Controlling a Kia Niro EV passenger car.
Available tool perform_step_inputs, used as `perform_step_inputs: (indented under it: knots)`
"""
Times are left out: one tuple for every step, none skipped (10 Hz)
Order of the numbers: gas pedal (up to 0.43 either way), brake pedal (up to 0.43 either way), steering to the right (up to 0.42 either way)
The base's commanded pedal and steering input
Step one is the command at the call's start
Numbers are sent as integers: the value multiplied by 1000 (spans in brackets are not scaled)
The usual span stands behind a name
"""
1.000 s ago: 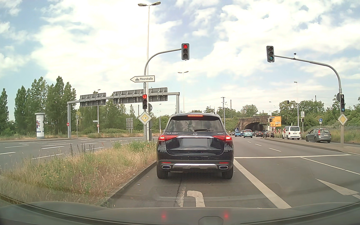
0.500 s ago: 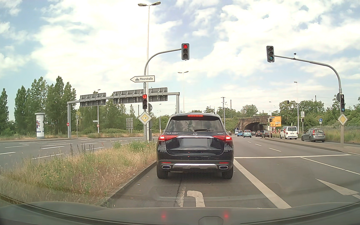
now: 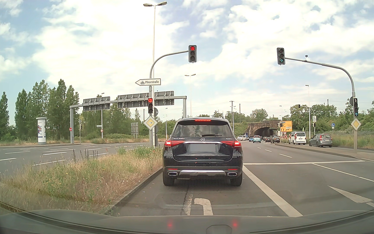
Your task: Follow the waypoints while adhering to traffic rules and regulations
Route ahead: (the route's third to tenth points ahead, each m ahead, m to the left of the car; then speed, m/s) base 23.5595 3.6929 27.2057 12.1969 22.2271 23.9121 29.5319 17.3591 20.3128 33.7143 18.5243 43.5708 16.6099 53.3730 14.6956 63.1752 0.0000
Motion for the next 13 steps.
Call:
perform_step_inputs:
  knots:
    - [0,299,7]
    - [0,299,7]
    - [0,299,7]
    - [0,299,7]
    - [0,299,7]
    - [0,299,7]
    - [0,299,7]
    - [0,299,7]
    - [0,299,7]
    - [0,299,7]
    - [0,299,7]
    - [0,299,7]
    - [0,299,7]
